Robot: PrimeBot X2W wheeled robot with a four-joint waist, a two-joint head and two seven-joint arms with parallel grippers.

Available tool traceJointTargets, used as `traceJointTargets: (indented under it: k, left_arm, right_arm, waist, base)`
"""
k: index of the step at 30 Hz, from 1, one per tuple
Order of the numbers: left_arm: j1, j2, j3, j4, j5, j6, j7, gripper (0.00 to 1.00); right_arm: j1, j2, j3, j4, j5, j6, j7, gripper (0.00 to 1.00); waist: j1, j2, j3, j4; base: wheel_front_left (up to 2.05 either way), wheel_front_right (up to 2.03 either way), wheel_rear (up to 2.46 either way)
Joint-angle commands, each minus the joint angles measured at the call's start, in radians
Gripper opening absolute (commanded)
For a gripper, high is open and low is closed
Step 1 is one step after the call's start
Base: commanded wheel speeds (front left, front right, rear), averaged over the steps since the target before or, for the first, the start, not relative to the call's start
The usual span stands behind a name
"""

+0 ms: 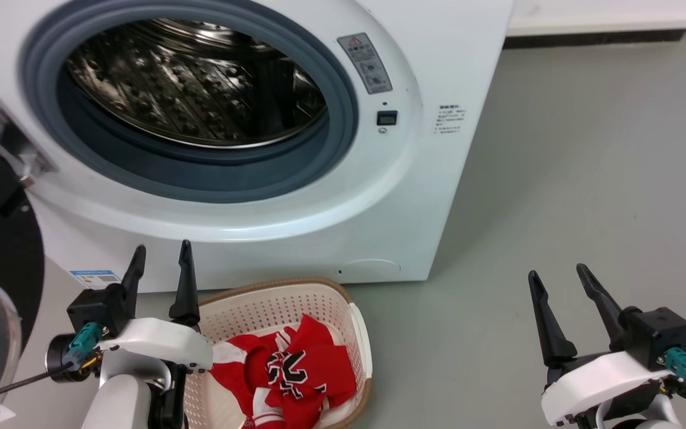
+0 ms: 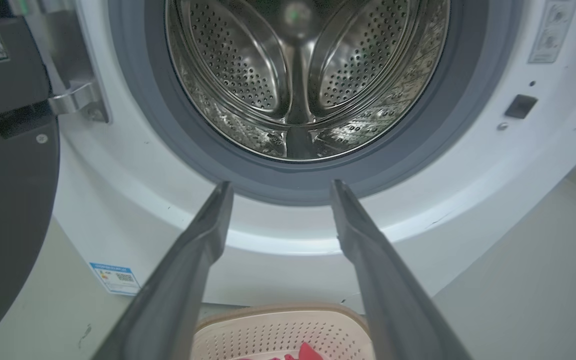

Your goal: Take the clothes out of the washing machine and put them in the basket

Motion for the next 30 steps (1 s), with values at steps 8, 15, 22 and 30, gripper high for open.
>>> traceJointTargets:
  k: [8,15,22,30]
  left_arm:
    - [0.109,-0.016,0.008,-0.224,0.104,-0.002,-0.002,1.0]
    - [0.232,0.005,-0.002,-0.365,0.141,0.024,0.02,1.0]
    - [0.343,0.022,0.003,-0.5,0.149,0.047,0.075,1.0]
    - [0.417,0.015,0.003,-0.549,0.13,0.064,0.111,1.0]
  right_arm:
    - [0.032,0.0,-0.024,-0.057,-0.037,0.0,0.024,1.0]
    - [0.078,0.0,-0.033,-0.116,-0.06,0.0,0.055,1.0]
    - [0.122,0.0,-0.04,-0.164,-0.07,0.0,0.075,1.0]
    - [0.157,0.0,-0.042,-0.19,-0.062,0.0,0.084,1.0]
  waist:
    - [0.0002,0.0,-0.094,0.044]
    - [0.0002,0.0,-0.148,0.045]
    - [0.0002,0.0,-0.174,0.038]
    - [0.0002,0.0,-0.186,0.031]
  base:
    - [0.0,0.0,0.0]
    - [0.0,0.0,0.0]
    - [0.0,0.0,0.0]
    - [0.0,0.0,0.0]
